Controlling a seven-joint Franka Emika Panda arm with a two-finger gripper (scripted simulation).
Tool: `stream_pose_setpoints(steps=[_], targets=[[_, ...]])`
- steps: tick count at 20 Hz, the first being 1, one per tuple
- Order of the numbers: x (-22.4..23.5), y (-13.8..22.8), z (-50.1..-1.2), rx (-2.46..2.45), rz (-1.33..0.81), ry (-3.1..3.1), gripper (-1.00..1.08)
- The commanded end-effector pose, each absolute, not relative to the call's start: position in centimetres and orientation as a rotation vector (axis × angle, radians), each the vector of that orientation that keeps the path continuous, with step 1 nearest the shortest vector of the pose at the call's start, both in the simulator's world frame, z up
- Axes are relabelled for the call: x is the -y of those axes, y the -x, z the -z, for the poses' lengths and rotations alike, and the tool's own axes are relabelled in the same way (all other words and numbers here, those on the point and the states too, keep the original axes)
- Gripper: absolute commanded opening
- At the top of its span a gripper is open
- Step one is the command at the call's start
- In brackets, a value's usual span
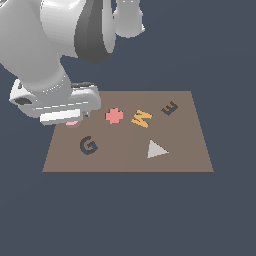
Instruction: Insert a designated object into the corresponding slot on a board.
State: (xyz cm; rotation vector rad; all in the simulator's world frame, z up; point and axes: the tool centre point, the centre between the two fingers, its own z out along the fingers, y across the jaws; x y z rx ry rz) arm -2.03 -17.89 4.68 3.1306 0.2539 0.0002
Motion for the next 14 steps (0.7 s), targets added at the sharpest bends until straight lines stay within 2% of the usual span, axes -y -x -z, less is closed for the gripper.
stream_pose_setpoints(steps=[1,6,7,14], targets=[[17.95,2.02,-3.88,-0.257,0.001,-3.131,1.0],[18.03,1.96,-2.99,-0.26,0.0,-3.131,1.0],[18.03,1.96,-2.99,-0.26,0.0,-3.131,-1.0],[18.03,1.96,-2.99,-0.26,0.0,-3.131,-1.0]])
